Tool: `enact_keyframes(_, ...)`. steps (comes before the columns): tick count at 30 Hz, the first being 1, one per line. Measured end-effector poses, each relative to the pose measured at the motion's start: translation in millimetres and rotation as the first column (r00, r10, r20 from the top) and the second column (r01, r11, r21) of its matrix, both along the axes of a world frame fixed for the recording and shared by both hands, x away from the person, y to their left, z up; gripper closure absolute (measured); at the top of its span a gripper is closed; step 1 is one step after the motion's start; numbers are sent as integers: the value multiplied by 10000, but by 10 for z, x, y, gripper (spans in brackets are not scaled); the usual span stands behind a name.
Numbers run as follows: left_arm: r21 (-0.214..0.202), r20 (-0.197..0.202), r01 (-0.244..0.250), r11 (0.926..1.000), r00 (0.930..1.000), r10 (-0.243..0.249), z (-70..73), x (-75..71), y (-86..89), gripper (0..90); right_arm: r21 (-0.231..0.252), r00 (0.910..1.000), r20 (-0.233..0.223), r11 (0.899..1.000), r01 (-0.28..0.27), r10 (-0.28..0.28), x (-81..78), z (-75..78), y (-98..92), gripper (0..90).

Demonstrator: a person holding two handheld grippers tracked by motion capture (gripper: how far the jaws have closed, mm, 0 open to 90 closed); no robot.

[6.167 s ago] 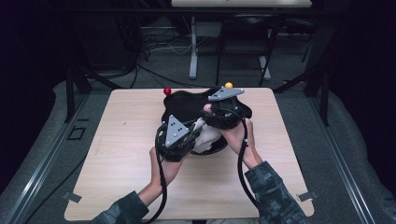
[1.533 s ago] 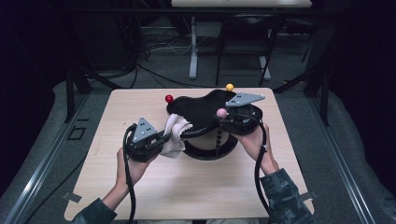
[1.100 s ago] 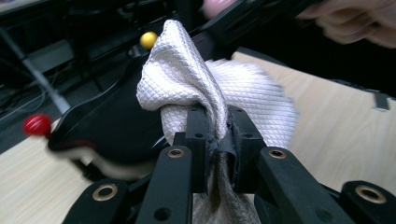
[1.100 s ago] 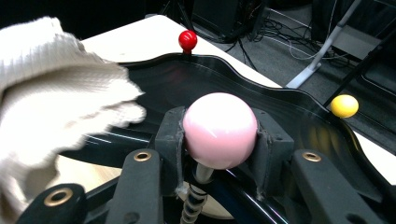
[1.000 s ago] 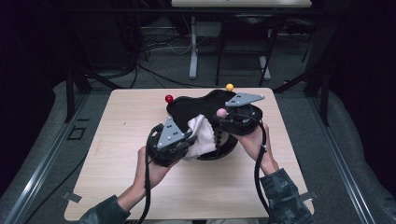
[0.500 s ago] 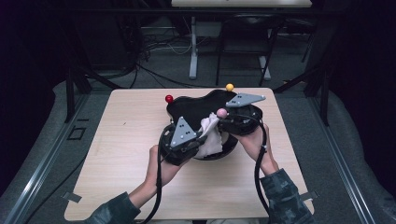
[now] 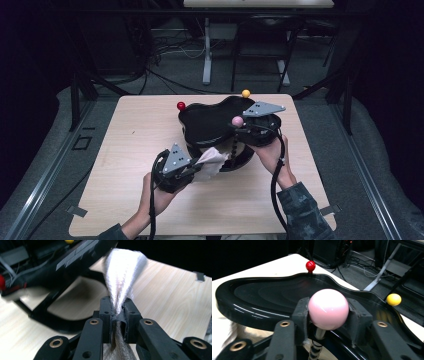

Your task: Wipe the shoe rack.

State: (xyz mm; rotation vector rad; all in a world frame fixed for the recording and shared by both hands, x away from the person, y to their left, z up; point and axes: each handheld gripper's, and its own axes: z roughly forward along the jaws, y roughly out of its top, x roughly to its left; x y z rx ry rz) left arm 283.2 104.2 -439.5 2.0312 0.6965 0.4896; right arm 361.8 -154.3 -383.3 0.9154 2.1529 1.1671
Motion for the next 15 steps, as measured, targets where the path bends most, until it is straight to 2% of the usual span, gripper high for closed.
enact_keyframes(7, 2, -437, -561, 9984, 9975, 561, -295, 34, 187, 805, 68, 9996, 184, 9997, 226, -227, -73, -24, -57, 440)
enact_keyframes(15, -2, -741, -1145, 9934, 9907, 1141, -549, 95, 295, 805, 257, 9973, 615, 9989, 395, -410, -298, -59, -181, 395)
